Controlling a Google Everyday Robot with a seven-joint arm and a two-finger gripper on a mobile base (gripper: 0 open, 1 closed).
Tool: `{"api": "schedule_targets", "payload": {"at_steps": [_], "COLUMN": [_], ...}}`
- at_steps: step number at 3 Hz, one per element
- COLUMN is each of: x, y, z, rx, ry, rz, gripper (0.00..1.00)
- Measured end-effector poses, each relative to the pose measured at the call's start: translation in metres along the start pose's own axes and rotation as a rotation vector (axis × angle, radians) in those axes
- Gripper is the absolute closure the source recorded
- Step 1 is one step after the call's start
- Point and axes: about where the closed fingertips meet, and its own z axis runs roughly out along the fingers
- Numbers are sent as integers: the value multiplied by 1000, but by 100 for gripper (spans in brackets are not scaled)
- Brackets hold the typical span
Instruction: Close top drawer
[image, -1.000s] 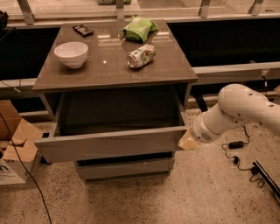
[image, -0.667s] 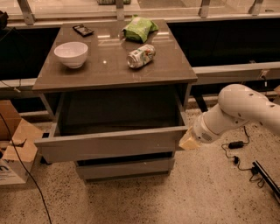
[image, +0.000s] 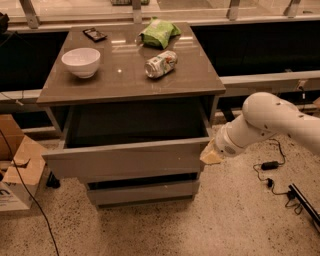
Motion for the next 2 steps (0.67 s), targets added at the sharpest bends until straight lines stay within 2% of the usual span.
{"api": "schedule_targets", "payload": {"at_steps": [2], "x": [-39], "y": [-44], "z": [11], "rx": [39], "ry": [-68], "rz": [-62], "gripper": [100]}}
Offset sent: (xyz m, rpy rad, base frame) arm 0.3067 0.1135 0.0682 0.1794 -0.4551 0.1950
